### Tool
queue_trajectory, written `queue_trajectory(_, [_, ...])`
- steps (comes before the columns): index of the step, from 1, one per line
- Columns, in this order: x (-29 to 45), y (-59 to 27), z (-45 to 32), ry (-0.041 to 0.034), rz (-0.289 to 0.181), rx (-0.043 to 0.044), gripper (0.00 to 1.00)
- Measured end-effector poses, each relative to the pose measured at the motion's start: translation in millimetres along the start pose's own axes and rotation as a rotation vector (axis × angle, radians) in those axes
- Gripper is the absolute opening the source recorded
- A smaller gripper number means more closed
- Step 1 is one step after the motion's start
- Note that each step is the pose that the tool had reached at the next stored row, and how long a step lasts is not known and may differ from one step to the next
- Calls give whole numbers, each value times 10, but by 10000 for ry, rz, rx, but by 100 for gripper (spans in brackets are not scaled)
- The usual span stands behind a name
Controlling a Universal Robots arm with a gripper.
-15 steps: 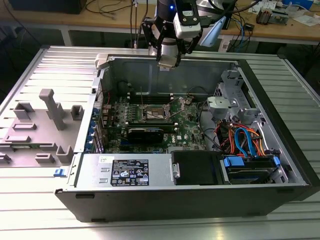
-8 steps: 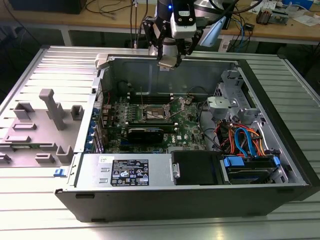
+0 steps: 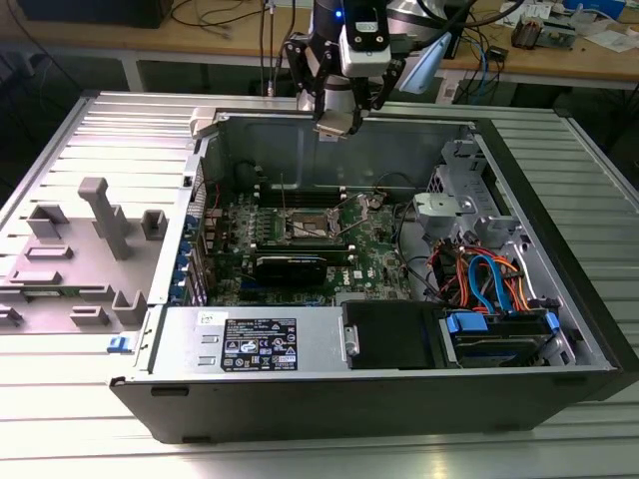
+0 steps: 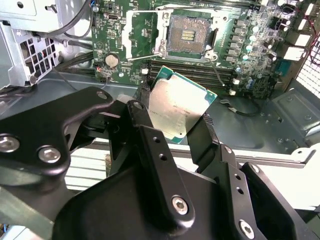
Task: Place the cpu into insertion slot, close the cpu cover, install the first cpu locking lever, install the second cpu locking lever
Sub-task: 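Place the cpu into insertion slot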
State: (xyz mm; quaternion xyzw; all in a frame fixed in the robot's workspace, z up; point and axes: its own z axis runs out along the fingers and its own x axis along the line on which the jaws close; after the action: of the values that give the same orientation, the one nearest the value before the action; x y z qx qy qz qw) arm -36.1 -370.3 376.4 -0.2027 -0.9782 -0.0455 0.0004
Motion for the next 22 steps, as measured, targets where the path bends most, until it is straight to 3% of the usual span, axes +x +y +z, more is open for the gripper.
queue_trajectory(5, [14, -7, 0, -2, 30, 0, 54])
queue_trajectory(15, [14, -8, 8, -102, 1147, -22, 54])
queue_trajectory(22, [16, -9, 9, -124, 1392, -27, 54])
